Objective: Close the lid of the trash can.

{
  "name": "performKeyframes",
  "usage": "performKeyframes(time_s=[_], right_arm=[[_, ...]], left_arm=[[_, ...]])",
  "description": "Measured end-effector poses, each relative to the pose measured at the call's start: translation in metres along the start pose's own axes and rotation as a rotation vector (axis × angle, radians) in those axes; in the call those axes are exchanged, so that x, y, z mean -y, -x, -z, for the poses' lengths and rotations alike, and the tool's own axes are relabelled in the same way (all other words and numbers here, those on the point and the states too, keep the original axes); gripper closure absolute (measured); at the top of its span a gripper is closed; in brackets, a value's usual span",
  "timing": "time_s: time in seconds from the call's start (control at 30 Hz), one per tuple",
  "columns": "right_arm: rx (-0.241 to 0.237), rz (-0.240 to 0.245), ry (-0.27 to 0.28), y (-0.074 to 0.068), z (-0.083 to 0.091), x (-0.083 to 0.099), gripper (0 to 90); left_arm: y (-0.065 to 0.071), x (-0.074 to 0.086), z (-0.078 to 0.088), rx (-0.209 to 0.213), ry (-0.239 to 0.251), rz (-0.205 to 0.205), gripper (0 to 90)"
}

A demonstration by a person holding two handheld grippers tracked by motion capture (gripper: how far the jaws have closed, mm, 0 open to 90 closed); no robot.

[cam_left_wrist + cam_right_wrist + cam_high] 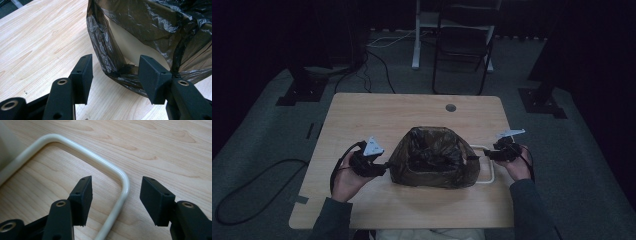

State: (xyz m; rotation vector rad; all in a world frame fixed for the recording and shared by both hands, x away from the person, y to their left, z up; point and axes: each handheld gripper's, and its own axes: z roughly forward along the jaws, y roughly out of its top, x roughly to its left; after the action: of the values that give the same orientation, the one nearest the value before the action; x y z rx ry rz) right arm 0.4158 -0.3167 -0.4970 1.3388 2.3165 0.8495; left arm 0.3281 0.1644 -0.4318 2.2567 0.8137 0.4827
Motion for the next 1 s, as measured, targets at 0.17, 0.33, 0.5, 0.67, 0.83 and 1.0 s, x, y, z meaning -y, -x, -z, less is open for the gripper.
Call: performKeyframes(time_s=[0.17,0.33,0.5,0.67,0.83,1.0], right_arm=[[0.006,0.011,-0.010,-0.001,-0.003,-0.001,43.6],[0.009,0.013,-0.016,0.000,-0.006,-0.001,44.0],[0.009,0.011,-0.024,0.001,-0.009,-0.001,44.5],[0.009,0.009,-0.031,0.002,-0.012,-0.001,44.5],[0.009,0.005,-0.036,0.002,-0.016,-0.002,44.8],[0.013,-0.004,-0.043,0.005,-0.020,-0.001,46.2]], left_arm=[[0.000,0.000,0.000,0.000,0.000,0.001,46.2],[0.000,0.000,-0.001,0.001,-0.001,0.002,46.2],[0.000,0.000,-0.001,0.001,-0.001,0.001,46.2],[0.000,0.000,-0.001,0.001,0.000,0.003,46.2],[0.000,0.000,-0.001,0.001,-0.001,0.001,46.2],[0.000,0.000,0.000,0.001,-0.001,0.003,46.2]])
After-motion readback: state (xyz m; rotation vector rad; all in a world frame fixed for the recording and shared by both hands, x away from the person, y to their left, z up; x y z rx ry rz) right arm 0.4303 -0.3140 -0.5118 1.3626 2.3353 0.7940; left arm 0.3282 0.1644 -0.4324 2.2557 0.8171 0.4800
